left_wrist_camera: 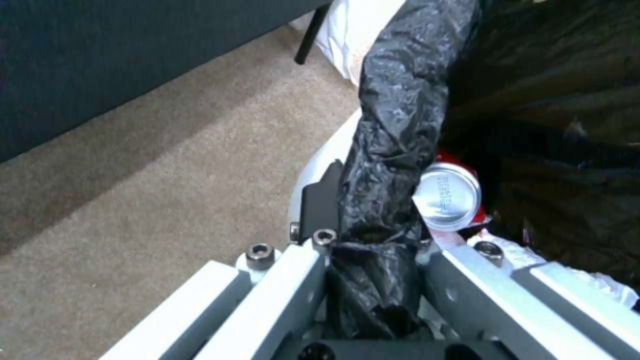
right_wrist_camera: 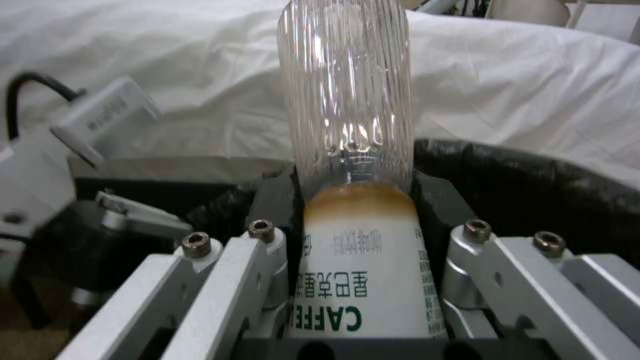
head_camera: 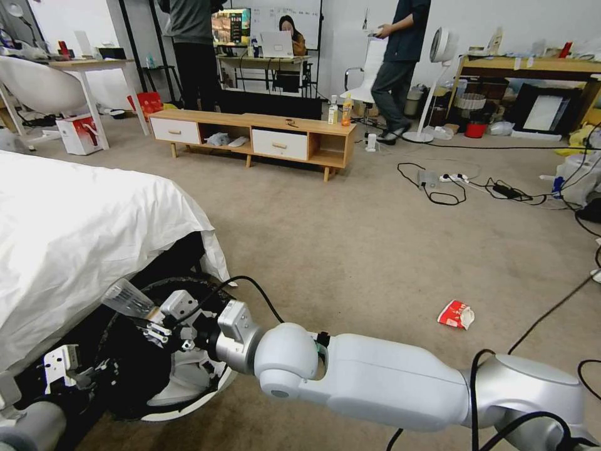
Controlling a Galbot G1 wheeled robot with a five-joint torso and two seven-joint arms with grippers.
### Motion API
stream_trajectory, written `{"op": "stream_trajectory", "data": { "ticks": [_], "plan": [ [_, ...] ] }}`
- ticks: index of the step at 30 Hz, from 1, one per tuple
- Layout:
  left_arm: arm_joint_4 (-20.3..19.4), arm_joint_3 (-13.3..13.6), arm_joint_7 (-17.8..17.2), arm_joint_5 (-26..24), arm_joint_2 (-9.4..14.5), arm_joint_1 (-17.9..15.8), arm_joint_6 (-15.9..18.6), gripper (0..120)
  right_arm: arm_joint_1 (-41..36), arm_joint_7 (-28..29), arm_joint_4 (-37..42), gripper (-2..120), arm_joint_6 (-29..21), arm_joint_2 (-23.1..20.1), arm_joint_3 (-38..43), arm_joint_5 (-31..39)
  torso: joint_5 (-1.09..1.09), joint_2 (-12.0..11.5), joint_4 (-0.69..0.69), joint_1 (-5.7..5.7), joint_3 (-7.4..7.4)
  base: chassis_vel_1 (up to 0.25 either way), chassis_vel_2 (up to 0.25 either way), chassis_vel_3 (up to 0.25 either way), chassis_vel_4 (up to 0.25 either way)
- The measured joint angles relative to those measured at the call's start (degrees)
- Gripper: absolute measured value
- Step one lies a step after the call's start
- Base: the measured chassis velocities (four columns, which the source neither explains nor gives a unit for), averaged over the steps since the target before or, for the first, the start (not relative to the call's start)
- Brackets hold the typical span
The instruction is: Pick up the trash bin and place the garbage on the floor into it.
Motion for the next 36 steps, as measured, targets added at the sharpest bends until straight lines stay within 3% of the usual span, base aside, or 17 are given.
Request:
{"op": "stream_trajectory", "data": {
  "ticks": [16, 25, 26, 30, 33, 36],
  "plan": [
    [0.83, 0.26, 0.18, 0.15, 0.09, -0.43, 0.00, 1, -2.18, -1.23, -3.46, 29, 1.72, 0.27, -0.99, -3.17, 0.00, 0.00, 0.00, 0.00, 0.00, 0.000, 0.000, 0.000, 0.000],
    [1.35, 0.58, 0.22, 0.19, 0.11, -0.96, 0.00, 1, -2.33, -1.53, -3.36, 54, 1.72, -0.22, -0.94, -3.28, 0.00, 0.01, 0.00, 0.00, 0.00, 0.000, 0.000, 0.000, 0.000],
    [1.38, 0.59, 0.22, 0.20, 0.11, -0.97, 0.00, 1, -2.34, -1.54, -3.29, 62, 1.72, -0.29, -0.93, -3.32, 0.00, 0.01, 0.00, 0.00, 0.00, 0.000, 0.000, 0.000, 0.000],
    [1.43, 0.59, 0.24, 0.21, 0.11, -0.97, 0.00, 1, -2.36, -1.57, -3.14, 73, 1.72, -0.45, -0.92, -3.45, 0.00, 0.01, 0.00, 0.00, 0.00, 0.000, 0.000, 0.000, 0.000],
    [1.46, 0.56, 0.26, 0.30, 0.04, -0.84, 0.00, 1, -2.38, -1.61, -2.68, 92, 1.72, -0.89, -0.70, -3.59, 0.00, 0.01, 0.00, 0.00, 0.00, 0.000, 0.000, 0.000, 0.000],
    [1.52, 0.53, 0.28, 0.45, -0.04, -0.76, 0.00, 1, -2.43, -1.63, -1.99, 98, 1.72, -1.42, -0.40, -3.59, 0.00, 0.01, 0.01, 0.00, 0.00, 0.000, 0.000, 0.000, 0.000]
  ]
}}
